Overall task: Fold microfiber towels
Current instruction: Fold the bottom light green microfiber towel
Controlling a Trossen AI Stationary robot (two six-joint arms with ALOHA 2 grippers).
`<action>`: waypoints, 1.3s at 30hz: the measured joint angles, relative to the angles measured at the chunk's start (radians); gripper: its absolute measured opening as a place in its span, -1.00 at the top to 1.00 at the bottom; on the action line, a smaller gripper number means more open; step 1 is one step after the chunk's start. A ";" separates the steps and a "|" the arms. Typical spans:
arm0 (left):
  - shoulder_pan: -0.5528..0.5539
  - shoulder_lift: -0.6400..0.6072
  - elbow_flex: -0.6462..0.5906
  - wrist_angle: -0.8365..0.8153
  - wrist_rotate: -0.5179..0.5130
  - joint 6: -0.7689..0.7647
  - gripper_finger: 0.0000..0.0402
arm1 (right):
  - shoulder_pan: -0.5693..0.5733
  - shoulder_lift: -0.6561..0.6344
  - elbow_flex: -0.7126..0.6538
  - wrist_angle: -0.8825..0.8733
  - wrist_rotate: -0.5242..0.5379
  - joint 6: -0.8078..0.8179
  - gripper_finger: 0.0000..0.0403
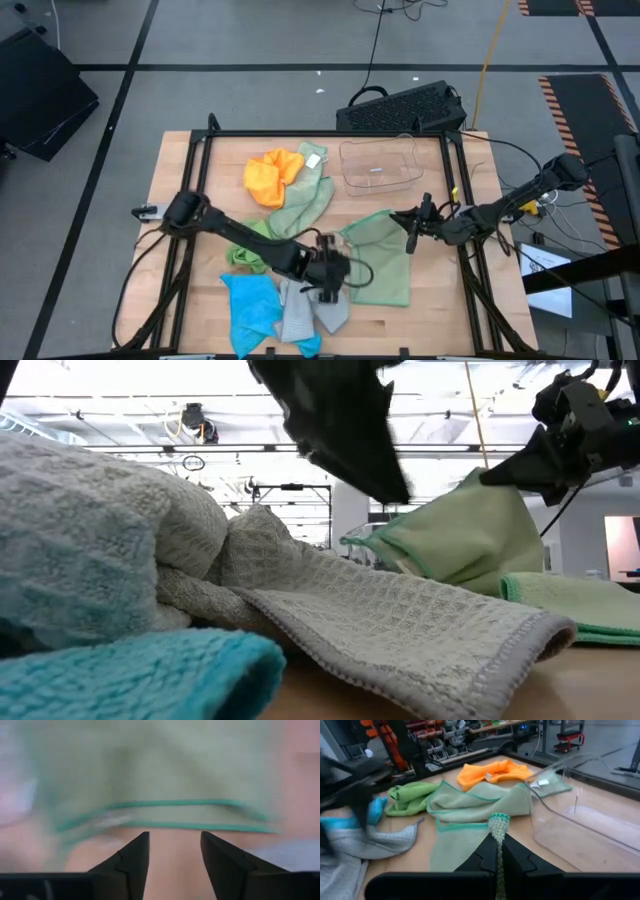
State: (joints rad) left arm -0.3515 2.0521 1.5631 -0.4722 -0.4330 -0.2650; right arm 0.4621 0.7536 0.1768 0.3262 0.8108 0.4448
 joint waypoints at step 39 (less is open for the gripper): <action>0.314 0.010 -0.065 0.163 0.312 -0.140 -0.15 | 0.000 0.001 0.000 -0.001 -0.003 -0.038 0.98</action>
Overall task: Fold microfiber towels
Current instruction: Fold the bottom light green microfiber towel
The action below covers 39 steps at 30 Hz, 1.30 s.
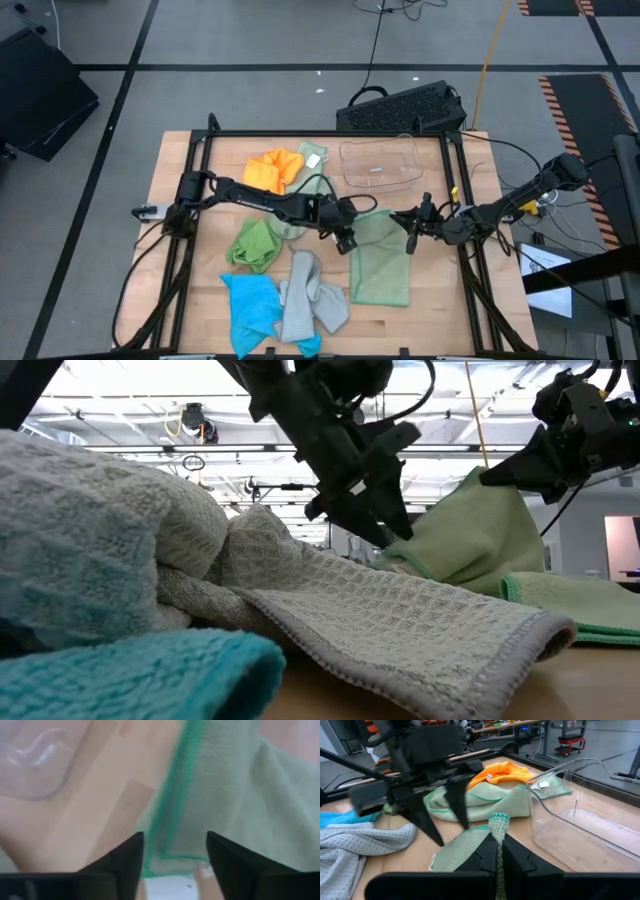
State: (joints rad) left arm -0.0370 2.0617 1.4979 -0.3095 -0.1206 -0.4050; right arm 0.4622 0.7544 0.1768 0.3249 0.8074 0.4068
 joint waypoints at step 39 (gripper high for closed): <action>0.021 -0.063 -0.127 0.211 0.161 0.194 -0.50 | 0.000 0.000 0.000 0.007 -0.051 -0.053 0.98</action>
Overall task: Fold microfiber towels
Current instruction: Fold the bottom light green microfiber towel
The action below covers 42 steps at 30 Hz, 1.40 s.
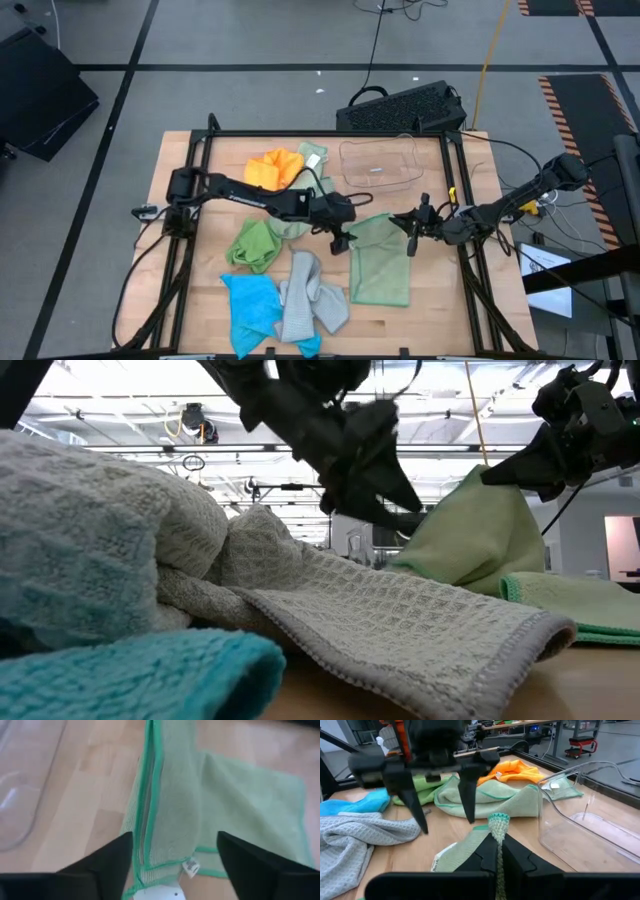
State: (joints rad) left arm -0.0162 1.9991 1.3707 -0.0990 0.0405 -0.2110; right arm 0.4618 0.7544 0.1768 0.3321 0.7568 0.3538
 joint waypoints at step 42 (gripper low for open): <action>0.056 -0.074 -0.001 -0.079 0.153 0.086 0.97 | 0.000 -0.001 0.000 0.103 -0.001 -0.133 0.98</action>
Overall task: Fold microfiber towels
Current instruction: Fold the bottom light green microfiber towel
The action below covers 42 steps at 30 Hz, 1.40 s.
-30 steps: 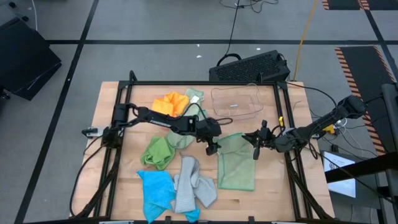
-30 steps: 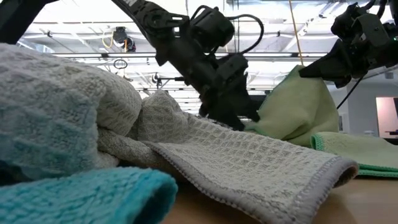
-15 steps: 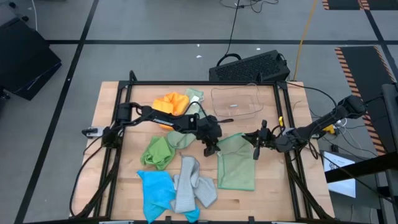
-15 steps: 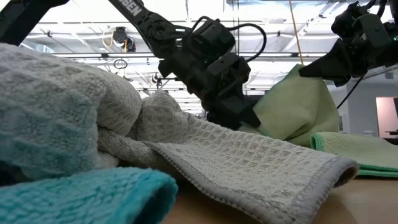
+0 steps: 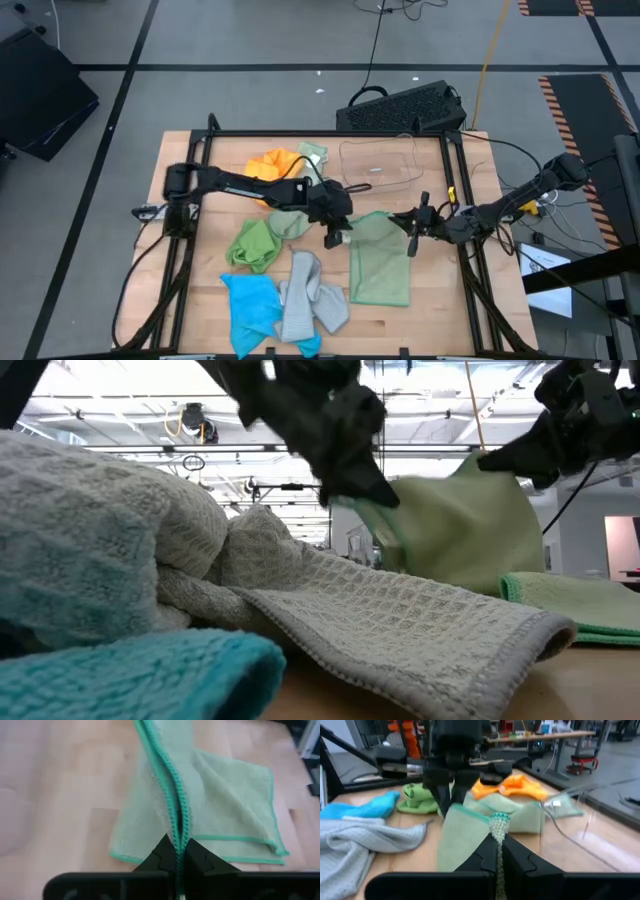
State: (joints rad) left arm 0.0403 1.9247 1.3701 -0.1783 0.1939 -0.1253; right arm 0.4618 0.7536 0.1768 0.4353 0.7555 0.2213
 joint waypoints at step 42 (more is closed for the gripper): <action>-0.191 0.030 0.000 0.126 -0.230 0.177 0.98 | 0.014 -0.011 0.014 -0.187 -0.359 0.153 0.01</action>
State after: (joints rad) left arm -0.1511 1.9550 1.3705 -0.0526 -0.0363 0.0517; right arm 0.4754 0.7429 0.1912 0.2487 0.3963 0.3738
